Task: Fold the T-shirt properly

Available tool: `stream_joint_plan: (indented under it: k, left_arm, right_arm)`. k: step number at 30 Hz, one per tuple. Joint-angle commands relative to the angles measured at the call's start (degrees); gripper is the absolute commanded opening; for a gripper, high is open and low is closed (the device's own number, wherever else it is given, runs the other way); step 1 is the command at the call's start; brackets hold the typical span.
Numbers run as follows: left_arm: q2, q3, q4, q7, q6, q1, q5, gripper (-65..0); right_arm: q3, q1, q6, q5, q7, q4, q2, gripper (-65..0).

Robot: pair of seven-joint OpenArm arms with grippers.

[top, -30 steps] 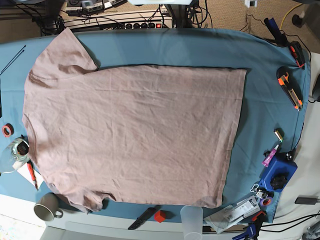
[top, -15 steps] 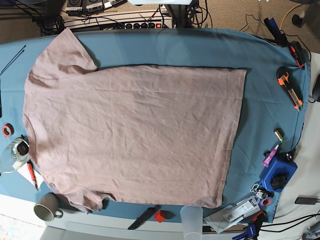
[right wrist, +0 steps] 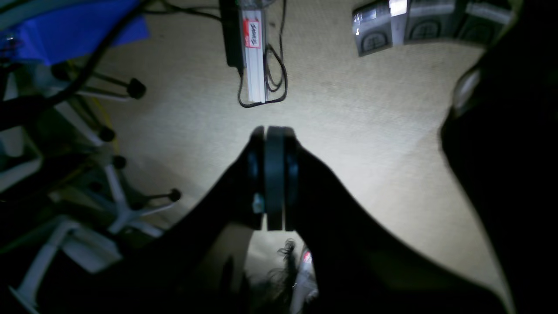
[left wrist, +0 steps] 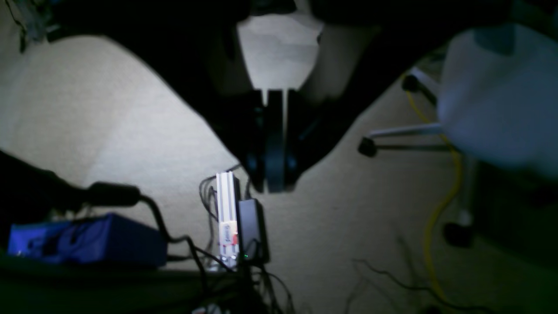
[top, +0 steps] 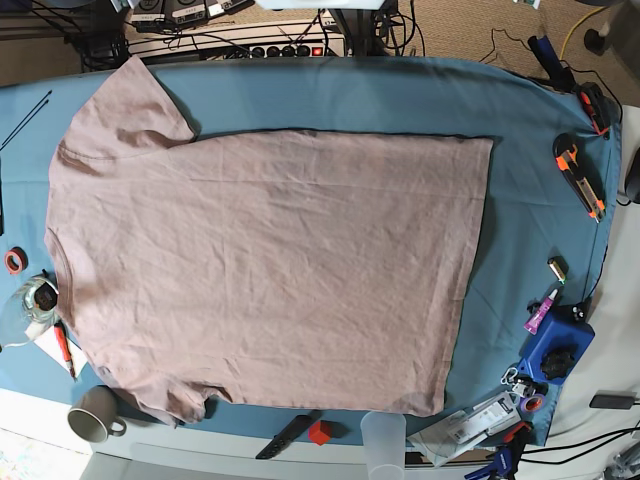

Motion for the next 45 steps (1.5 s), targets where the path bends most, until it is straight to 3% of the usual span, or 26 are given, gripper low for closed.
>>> stream_joint_plan:
  k: [1, 7, 14, 26, 30, 34, 38, 45]
  left_arm:
    - [-0.2, -0.2, 2.9, -0.2, 1.2, 1.6, -0.2, -65.0]
    - [-0.2, -0.2, 8.5, 0.6, 3.0, 1.9, -0.1, -65.0]
    - [-0.5, -0.2, 8.5, -0.3, 0.9, -2.3, -0.5, -65.0]
    - [-0.5, -0.2, 8.5, -3.2, 1.1, -10.5, 0.9, -65.0]
    - [-0.5, -0.2, 8.5, -5.5, 5.6, -15.0, 3.9, -65.0]
    - [-0.5, -0.2, 6.9, -6.3, 5.3, -20.1, 4.4, -65.0]
    - [-0.5, -0.2, 4.1, -6.4, 5.4, -24.9, 4.4, -65.0]
    - [-1.0, -0.2, 3.6, -6.4, 5.2, -31.5, 4.1, -65.0]
  right_arm:
    - [0.5, -1.1, 0.6, 0.7, 0.2, 2.4, 0.5, -65.0]
    - [0.5, -1.0, 0.6, 0.7, -0.2, 12.8, 0.5, -65.0]
    - [1.7, -0.7, 0.5, -1.4, 1.2, 21.2, 0.4, -65.0]
    - [2.5, 9.3, -0.1, -5.5, 1.6, 21.5, 0.4, -65.0]
    - [2.5, 11.8, -0.1, -5.5, 1.6, 21.5, 0.4, -65.0]
    - [2.5, 14.4, -0.3, -6.1, 2.5, 21.4, 0.4, -65.0]
    - [2.5, 17.4, -3.1, -8.9, 4.4, 21.4, 0.4, -65.0]
    - [2.5, 22.6, -3.1, -12.7, 4.3, 21.4, 0.3, -65.0]
